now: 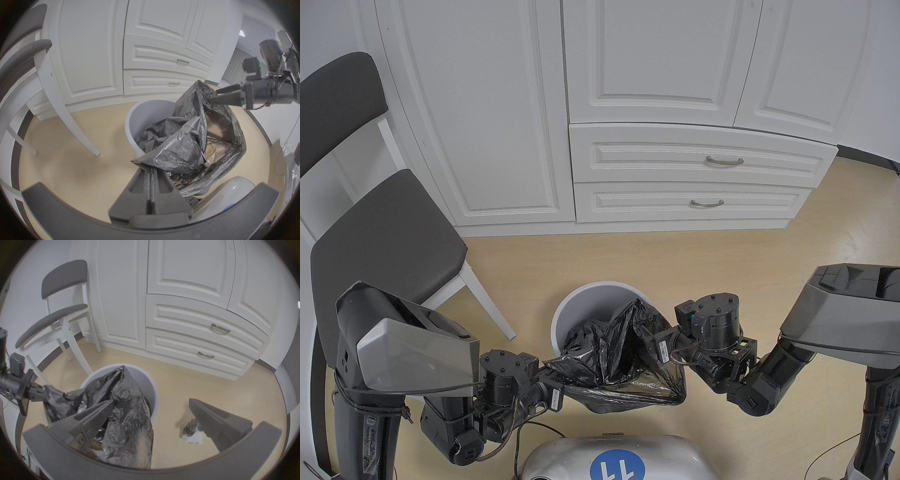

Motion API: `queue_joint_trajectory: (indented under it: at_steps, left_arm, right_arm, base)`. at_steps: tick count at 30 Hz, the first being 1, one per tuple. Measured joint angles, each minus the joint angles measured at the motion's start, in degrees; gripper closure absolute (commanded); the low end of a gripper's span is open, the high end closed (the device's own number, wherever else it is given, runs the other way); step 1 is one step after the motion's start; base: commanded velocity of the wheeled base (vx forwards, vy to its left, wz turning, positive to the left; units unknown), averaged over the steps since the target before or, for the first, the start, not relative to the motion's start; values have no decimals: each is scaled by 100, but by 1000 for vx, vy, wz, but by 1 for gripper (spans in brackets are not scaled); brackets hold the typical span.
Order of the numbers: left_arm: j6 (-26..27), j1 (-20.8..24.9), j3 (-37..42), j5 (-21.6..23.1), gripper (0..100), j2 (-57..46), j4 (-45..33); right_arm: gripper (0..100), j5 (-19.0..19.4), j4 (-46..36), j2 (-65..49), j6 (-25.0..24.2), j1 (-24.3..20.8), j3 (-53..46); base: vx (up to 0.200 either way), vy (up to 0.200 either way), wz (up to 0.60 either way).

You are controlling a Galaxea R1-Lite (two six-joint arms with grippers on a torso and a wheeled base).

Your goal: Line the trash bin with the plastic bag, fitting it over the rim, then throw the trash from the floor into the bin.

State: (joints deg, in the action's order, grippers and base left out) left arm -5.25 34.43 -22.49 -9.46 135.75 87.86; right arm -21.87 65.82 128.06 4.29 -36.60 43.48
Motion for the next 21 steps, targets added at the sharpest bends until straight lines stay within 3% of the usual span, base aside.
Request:
queue_joint_trajectory:
  at_steps: [12,21]
  left_arm:
    - [0,-127,-105,-1,100,7,-9]
    - [9,-455,-243,16,100,22,-11]
  right_arm:
    - [100,4,-115,33,39,328,-79]
    - [100,9,-390,-354,660,441,-777]
  base:
    - [0,0,0]
    - [0,0,0]
